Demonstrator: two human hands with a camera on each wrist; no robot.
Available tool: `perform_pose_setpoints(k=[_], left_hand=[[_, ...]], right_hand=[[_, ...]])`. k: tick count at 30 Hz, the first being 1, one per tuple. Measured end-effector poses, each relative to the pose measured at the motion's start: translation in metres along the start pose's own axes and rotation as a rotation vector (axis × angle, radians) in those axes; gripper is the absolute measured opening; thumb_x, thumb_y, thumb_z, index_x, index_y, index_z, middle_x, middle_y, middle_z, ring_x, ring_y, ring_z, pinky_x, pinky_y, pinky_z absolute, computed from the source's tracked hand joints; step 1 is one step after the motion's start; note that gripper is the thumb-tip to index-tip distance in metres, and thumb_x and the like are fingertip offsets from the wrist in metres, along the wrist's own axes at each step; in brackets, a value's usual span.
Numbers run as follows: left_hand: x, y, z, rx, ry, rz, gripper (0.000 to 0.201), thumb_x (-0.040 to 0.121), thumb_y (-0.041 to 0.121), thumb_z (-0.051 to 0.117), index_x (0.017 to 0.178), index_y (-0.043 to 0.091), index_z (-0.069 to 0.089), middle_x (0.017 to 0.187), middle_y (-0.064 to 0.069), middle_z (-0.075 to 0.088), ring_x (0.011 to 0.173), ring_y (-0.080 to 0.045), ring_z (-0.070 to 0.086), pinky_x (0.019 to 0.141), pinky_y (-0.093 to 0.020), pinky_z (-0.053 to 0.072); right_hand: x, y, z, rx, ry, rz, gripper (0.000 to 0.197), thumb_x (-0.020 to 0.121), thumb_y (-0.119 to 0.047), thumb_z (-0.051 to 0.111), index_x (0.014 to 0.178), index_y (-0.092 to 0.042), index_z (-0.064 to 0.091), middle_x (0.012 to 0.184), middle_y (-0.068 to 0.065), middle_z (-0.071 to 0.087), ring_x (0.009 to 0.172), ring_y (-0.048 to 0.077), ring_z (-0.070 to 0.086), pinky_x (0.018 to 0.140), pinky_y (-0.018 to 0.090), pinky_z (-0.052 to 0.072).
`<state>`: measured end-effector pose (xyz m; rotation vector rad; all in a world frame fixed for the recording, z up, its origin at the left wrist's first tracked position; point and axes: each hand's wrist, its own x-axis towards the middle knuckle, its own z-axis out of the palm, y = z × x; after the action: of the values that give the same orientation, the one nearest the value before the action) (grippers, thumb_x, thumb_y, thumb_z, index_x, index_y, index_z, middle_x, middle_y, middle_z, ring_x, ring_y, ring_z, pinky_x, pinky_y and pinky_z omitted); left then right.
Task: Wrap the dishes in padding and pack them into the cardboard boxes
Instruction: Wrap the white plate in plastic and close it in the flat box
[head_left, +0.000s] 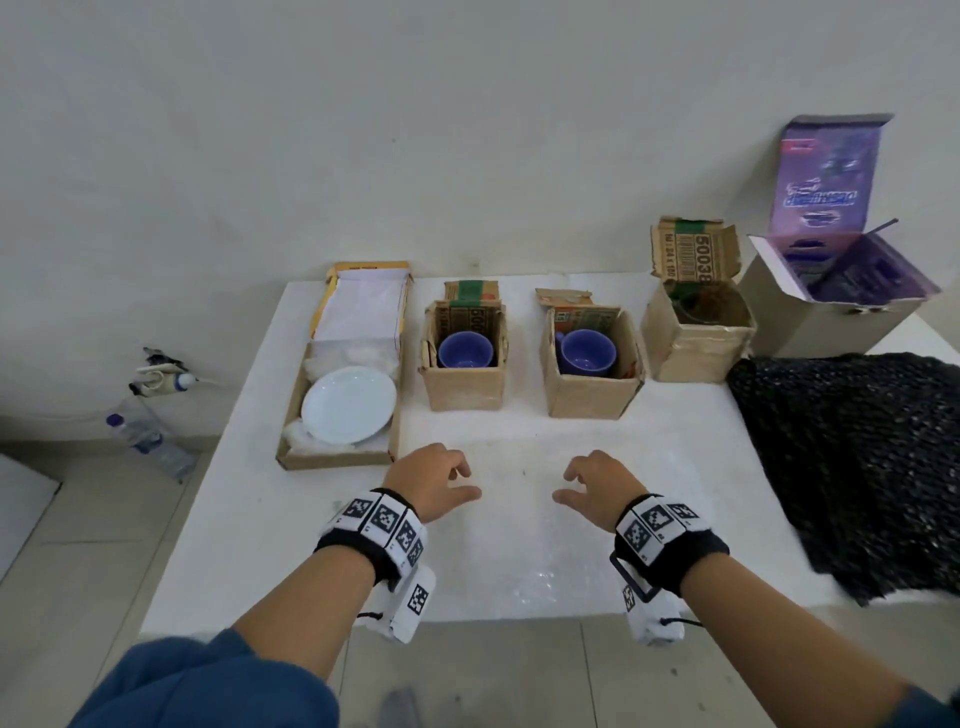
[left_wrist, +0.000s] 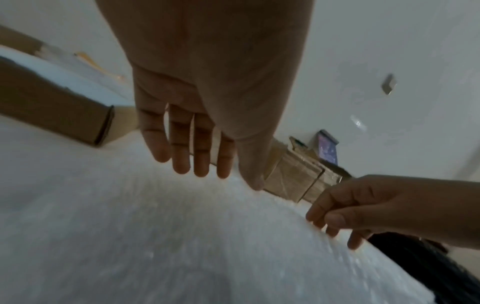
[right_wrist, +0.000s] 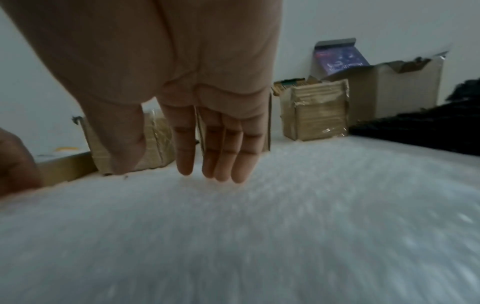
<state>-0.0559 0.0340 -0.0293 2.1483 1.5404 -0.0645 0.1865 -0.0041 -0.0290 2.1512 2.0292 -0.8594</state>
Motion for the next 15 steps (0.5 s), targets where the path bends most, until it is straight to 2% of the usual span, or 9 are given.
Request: perform_pose_setpoints(k=[3,5,8,11,13,15], left_hand=[[0.003,0.014,0.018,-0.034,0.015,-0.062,0.048,0.081,0.056,0.061,0.119,0.025,0.056,0.115,0.004,0.054,0.104,-0.013,0.056,0.087,-0.03,0.046],[0.008,0.021,0.025,-0.015,0.022,-0.093,0.05,0.08,0.056,0.063,0.118,0.024,0.056,0.116,0.002,0.053,0.107,-0.015,0.054,0.088,-0.032,0.047],[0.014,0.026,0.031,-0.006,0.079,-0.103,0.038,0.078,0.049,0.068,0.103,0.021,0.063,0.11,0.0,0.052,0.104,-0.017,0.05,0.083,-0.034,0.048],[0.018,0.03,0.028,-0.06,0.193,-0.069,0.021,0.081,0.04,0.069,0.085,0.019,0.068,0.103,0.001,0.051,0.097,-0.015,0.05,0.079,-0.033,0.048],[0.021,0.033,0.022,-0.174,0.21,-0.031,0.017,0.083,0.035,0.067,0.081,0.018,0.065,0.097,0.001,0.056,0.088,-0.014,0.054,0.076,-0.029,0.046],[0.023,0.042,0.013,-0.4,0.135,0.023,0.013,0.087,0.029,0.064,0.079,0.019,0.059,0.088,0.001,0.063,0.08,-0.011,0.057,0.075,-0.025,0.044]], right_hand=[[-0.003,0.009,0.015,0.023,0.047,0.01,0.049,0.087,-0.049,0.058,0.122,-0.014,0.053,0.126,0.008,0.045,0.118,0.026,0.044,0.1,0.034,0.04],[-0.005,0.01,0.022,0.033,0.073,0.003,0.054,0.085,-0.051,0.059,0.125,-0.015,0.051,0.128,0.007,0.042,0.122,0.026,0.039,0.101,0.035,0.04],[-0.007,0.012,0.03,0.047,0.107,-0.014,0.058,0.084,-0.052,0.06,0.127,-0.015,0.049,0.129,0.006,0.041,0.123,0.024,0.037,0.101,0.036,0.041],[-0.009,0.016,0.032,0.061,0.113,-0.041,0.056,0.086,-0.05,0.057,0.128,-0.015,0.049,0.13,0.005,0.042,0.122,0.024,0.037,0.1,0.035,0.041],[-0.01,0.018,0.029,0.102,0.107,-0.04,0.055,0.088,-0.052,0.053,0.129,-0.015,0.049,0.131,0.006,0.043,0.123,0.024,0.037,0.102,0.036,0.039],[-0.013,0.018,0.022,0.202,0.113,-0.012,0.059,0.087,-0.058,0.05,0.13,-0.017,0.049,0.132,0.006,0.046,0.125,0.025,0.037,0.104,0.036,0.037]])
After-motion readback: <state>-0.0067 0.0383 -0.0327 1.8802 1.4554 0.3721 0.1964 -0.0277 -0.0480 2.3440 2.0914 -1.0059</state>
